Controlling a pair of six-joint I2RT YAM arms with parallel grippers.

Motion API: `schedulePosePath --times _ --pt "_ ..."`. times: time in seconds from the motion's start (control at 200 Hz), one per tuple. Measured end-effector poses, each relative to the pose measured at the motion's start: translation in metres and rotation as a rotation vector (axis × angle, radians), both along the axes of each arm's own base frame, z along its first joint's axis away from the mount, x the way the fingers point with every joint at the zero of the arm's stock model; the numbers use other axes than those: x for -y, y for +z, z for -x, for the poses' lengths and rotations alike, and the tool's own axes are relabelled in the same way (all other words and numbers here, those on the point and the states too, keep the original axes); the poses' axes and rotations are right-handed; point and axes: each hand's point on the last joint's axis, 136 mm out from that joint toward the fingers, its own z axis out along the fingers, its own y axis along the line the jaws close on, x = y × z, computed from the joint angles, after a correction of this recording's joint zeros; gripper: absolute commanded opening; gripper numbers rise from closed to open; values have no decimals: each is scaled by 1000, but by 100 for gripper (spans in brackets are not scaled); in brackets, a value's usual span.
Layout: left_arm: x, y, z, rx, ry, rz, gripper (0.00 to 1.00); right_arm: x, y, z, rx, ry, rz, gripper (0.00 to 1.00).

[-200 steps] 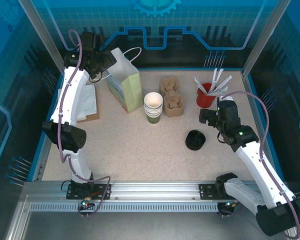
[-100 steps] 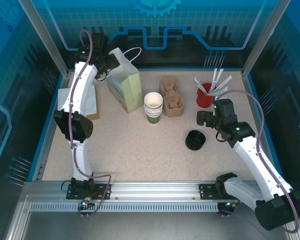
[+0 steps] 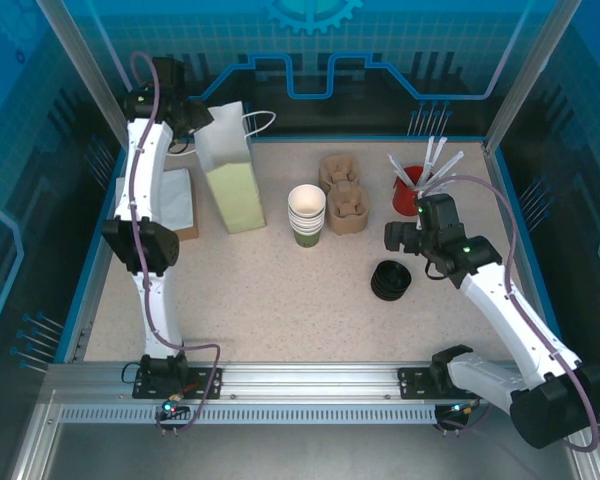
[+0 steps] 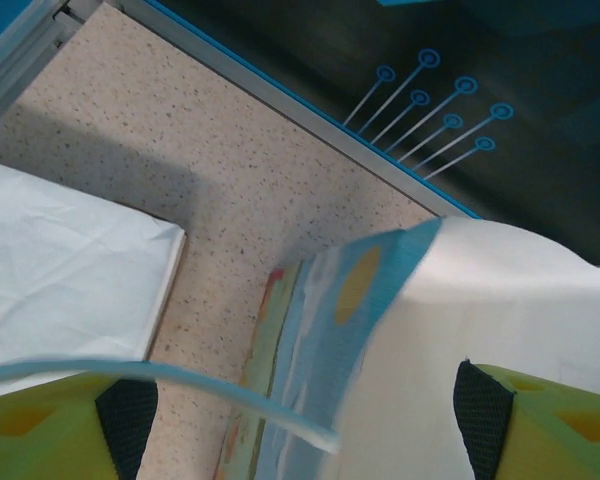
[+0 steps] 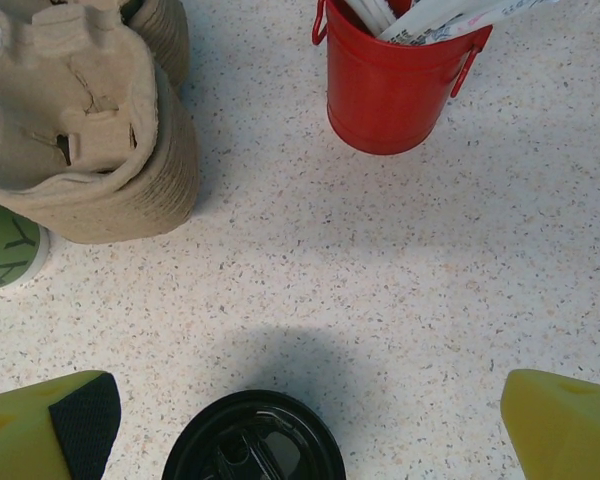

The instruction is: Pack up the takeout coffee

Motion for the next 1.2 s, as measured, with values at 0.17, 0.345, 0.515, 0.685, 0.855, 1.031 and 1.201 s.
schedulePosePath --times 0.17,0.345,0.515,0.685,0.855,1.031,1.201 --pt "1 -1 0 -2 -23 19 83 -9 -2 -2 -17 32 11 100" --pt "14 -4 3 -22 -74 64 85 -17 -3 -4 -28 59 22 100" --pt "25 -6 7 -36 -111 104 87 -24 0 -9 -37 74 16 100" --pt "32 9 16 -13 -129 115 87 -40 0 -15 -62 112 -12 100" --pt "32 33 24 38 -133 112 88 -60 -4 -18 -90 161 -31 100" --pt "35 48 30 71 -148 123 86 -83 1 -25 -114 200 -108 99" --pt "44 66 50 95 -187 136 86 -116 7 -34 -154 231 -272 100"
